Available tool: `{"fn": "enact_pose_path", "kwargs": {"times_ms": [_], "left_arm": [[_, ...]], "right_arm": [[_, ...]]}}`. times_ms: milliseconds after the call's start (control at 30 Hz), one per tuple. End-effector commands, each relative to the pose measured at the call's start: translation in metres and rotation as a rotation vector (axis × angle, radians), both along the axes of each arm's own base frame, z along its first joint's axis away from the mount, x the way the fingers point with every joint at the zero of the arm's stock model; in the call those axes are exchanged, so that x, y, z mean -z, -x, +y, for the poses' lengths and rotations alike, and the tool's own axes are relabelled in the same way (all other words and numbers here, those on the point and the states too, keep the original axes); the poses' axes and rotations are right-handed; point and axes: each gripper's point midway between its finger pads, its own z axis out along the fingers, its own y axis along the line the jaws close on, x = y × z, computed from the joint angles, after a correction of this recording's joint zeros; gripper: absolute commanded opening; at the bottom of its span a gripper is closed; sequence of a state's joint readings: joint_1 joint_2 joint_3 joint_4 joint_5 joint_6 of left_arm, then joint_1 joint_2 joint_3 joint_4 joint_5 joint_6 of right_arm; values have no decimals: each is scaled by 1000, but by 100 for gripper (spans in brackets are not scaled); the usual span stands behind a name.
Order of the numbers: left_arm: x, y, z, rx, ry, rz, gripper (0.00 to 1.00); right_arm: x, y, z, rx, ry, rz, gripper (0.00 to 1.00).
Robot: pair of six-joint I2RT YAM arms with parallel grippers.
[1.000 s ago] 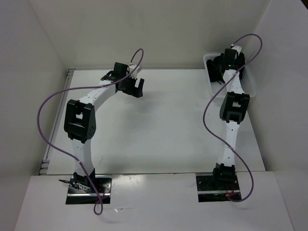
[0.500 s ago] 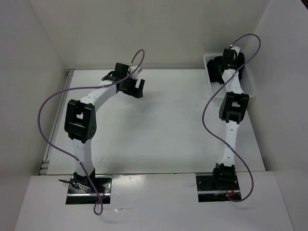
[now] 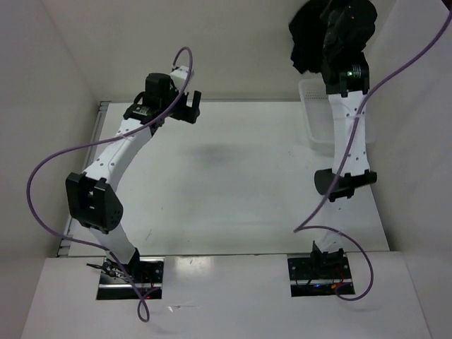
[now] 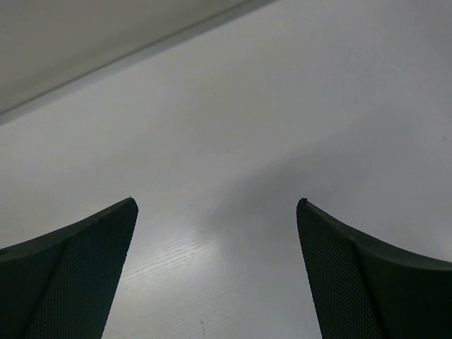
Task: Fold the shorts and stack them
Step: Grab the shorts from the pile, then move the shorts to the center of the board
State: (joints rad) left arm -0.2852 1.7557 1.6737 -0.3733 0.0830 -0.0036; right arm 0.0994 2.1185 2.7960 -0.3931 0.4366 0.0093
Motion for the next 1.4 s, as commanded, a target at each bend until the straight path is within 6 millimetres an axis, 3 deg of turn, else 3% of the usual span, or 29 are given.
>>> {"fn": "enact_pose_path", "kwargs": {"times_ms": [0,100,200,233,267,300,367,400,433,467,500,533,600,667,700,733,800,833,867,900,933,1000,1067,1100,1133,1233,1367], "left_arm": [[-55,3,10,-49,11,-142,100],[-82,14,27,-101,12,-205,100],[-98,17,54,-159,13,-239,100],[-102,16,71,-200,8,-249,100],[-102,17,78,-214,6,-249,100],[-106,21,85,-226,7,-257,100],[-110,23,98,-266,0,-272,100],[-114,25,104,-279,1,-282,100],[-107,25,104,-279,-3,-268,100],[-99,25,110,-290,-9,-251,100],[-97,24,110,-290,-9,-251,100],[-97,24,110,-290,-9,-251,100],[-86,24,114,-299,-16,-229,100],[-77,27,112,-287,-20,-197,100],[-71,32,110,-270,-17,-179,100],[-60,35,108,-261,-21,-147,100],[-50,46,105,-235,-16,-116,100],[-22,54,104,-225,-27,-47,100],[-12,59,98,-206,-28,-25,100],[5,67,89,-180,-39,21,100],[37,82,83,-160,-59,97,100],[69,97,70,-128,-90,159,100],[101,105,71,-130,-120,217,100],[115,108,72,-130,-127,239,100],[117,105,74,-141,-134,236,100],[122,100,74,-149,-141,234,100],[124,96,72,-141,-136,242,100]], "right_arm": [[-115,102,77,-190,-3,-283,0],[-106,115,136,-372,-52,-235,0],[-76,108,170,-507,-141,-130,0],[-50,93,183,-538,-150,-56,0],[-40,90,189,-558,-194,-24,0],[-5,74,197,-554,-206,73,0],[27,66,208,-580,-237,164,0],[67,55,218,-585,-264,263,5],[90,50,224,-592,-269,318,14],[114,46,230,-603,-261,377,46],[164,37,238,-602,-250,482,73],[199,22,233,-585,-240,549,96],[263,10,226,-565,-191,674,99],[291,5,216,-553,-99,726,99],[296,5,211,-541,-57,737,99],[276,10,206,-552,16,701,99],[277,21,200,-567,93,711,99],[263,33,194,-571,134,693,99],[290,45,191,-583,157,760,99],[301,57,194,-606,184,790,99],[325,77,186,-628,245,853,99],[350,106,202,-710,319,911,99],[382,137,215,-833,375,987,99],[388,157,235,-962,378,999,99],[405,171,239,-1019,402,1042,99],[429,200,255,-1140,401,1094,99],[440,207,273,-1200,442,1080,99]]}}
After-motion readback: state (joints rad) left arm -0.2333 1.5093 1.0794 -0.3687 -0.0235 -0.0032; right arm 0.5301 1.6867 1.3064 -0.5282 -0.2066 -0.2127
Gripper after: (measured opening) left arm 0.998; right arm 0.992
